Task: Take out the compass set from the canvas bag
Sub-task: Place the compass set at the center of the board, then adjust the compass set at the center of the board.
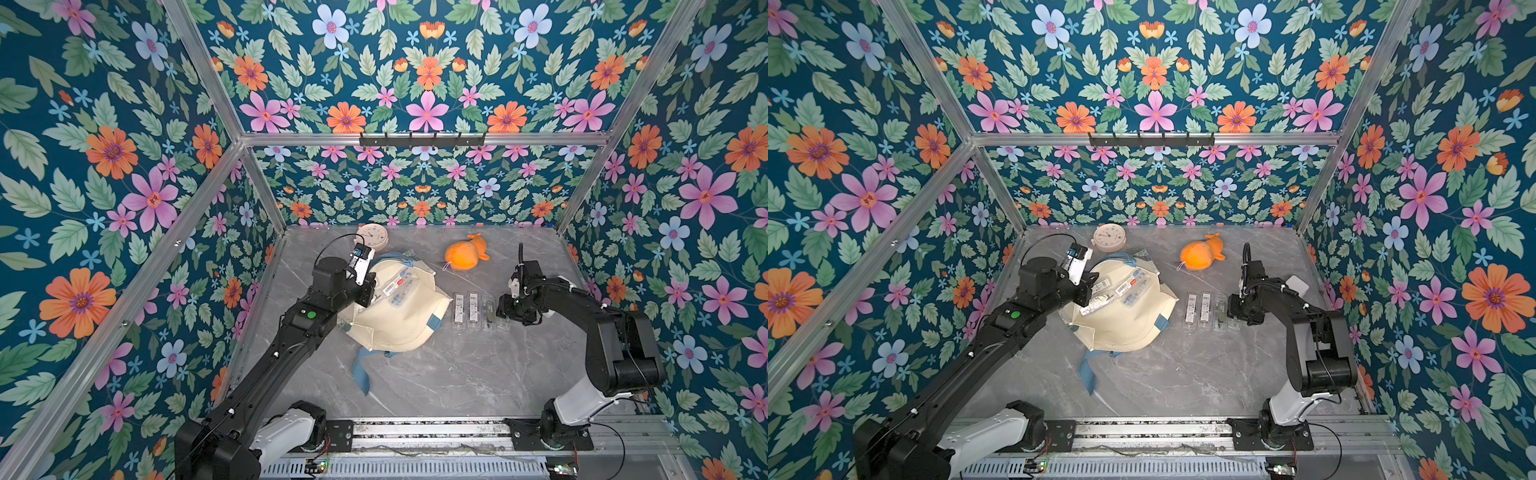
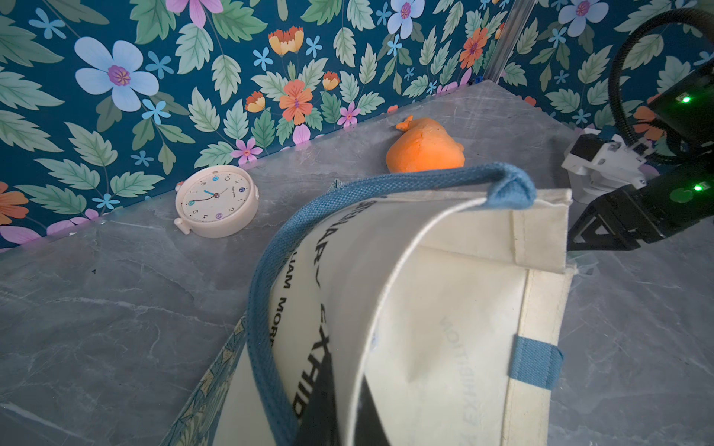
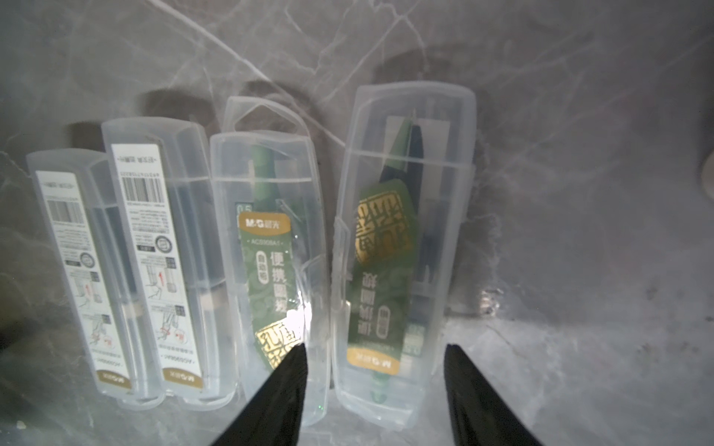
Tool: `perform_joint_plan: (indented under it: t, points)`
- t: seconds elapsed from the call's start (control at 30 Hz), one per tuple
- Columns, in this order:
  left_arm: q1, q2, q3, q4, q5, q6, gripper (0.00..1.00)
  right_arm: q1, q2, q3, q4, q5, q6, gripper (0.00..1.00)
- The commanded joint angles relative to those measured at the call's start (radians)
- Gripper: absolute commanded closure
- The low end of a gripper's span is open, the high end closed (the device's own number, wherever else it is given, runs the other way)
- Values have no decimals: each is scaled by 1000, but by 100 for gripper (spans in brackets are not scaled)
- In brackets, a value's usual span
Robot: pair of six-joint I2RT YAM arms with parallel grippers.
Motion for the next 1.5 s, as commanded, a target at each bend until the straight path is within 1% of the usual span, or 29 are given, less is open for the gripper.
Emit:
perform_joint_plan:
  t: [0.0, 0.37, 0.53, 0.6, 0.73, 0.97, 1.07, 1.1, 1.47]
  points:
    - [1, -7, -1, 42, 10, 4, 100, 0, 5, 4, 5, 2, -5, 41]
    - [1, -8, -3, 45, 13, 3, 100, 0, -3, 31, 12, -22, 4, 41]
    - [0, -7, -3, 45, 14, 3, 100, -8, -38, 31, 21, -19, 19, 41]
    - [1, -7, -5, 45, 16, 3, 100, -34, -51, 22, 39, -49, 34, 41]
    - [1, -8, -6, 46, 17, 2, 100, -102, -61, -13, 100, -151, 79, 41]
    - [1, -11, -9, 46, 22, 3, 100, -133, 5, -30, 166, -231, 99, 39]
    - [1, -12, -9, 44, 19, 3, 100, -133, 19, -25, 176, -238, 101, 39]
    - [1, -12, -10, 45, 19, 3, 100, -133, 54, -24, 175, -240, 98, 39]
    - [1, -4, -8, 46, 19, 2, 100, -133, 74, -24, 190, -265, 93, 42]
